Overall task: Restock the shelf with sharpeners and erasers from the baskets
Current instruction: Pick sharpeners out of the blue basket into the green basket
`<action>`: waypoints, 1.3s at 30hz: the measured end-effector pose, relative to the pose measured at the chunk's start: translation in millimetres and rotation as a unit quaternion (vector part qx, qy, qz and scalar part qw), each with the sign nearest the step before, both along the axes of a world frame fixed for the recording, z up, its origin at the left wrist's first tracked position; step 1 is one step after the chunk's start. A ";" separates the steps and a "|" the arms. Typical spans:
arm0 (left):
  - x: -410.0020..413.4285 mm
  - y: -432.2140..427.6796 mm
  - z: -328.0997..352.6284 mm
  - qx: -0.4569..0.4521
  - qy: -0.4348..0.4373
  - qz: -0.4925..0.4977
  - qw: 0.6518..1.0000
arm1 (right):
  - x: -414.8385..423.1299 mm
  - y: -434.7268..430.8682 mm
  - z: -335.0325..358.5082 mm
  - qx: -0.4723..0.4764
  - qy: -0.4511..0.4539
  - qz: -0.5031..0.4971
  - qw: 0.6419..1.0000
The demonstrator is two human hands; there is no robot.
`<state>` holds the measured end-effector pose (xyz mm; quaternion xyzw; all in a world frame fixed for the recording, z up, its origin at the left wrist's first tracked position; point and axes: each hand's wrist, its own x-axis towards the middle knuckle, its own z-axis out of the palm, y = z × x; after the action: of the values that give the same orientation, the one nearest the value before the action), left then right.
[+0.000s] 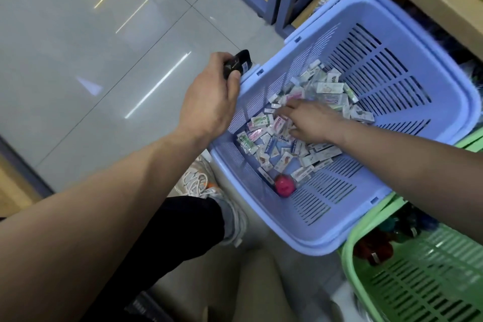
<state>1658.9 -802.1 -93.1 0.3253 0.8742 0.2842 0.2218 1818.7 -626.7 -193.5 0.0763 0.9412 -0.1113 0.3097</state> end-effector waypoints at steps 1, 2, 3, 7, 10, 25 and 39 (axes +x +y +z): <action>0.1 0.1 0.2 0.000 0.000 0.000 1.000 | 3.8 -3.9 3.0 -0.002 0.001 -0.006 1.000; 0.2 0.1 -0.1 0.000 0.000 -0.001 1.000 | 6.9 -7.8 6.6 0.007 0.014 0.008 1.000; 0.6 0.1 -0.1 -0.001 0.001 0.000 1.000 | 9.7 -13.5 8.9 0.011 0.032 0.032 0.999; 1.0 0.1 0.3 -0.002 0.001 -0.001 1.000 | 25.8 -54.6 2.1 -0.129 -0.049 0.099 0.986; 0.8 0.0 0.5 0.001 -0.002 0.002 1.000 | 35.9 -70.0 -12.7 -0.194 -0.162 0.110 0.961; 3.0 -1.8 4.1 -0.013 0.040 0.004 0.999 | 18.1 -44.5 14.8 -0.219 -0.142 -0.043 0.964; 143.7 63.2 104.2 0.061 -0.032 -0.228 0.971 | 220.0 29.6 192.5 -0.133 0.285 -0.463 0.829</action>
<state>1802.5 -738.9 11.1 0.5197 0.7505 0.2891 0.2881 2038.8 -597.2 -1.0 0.4262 0.8181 -0.3824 -0.0527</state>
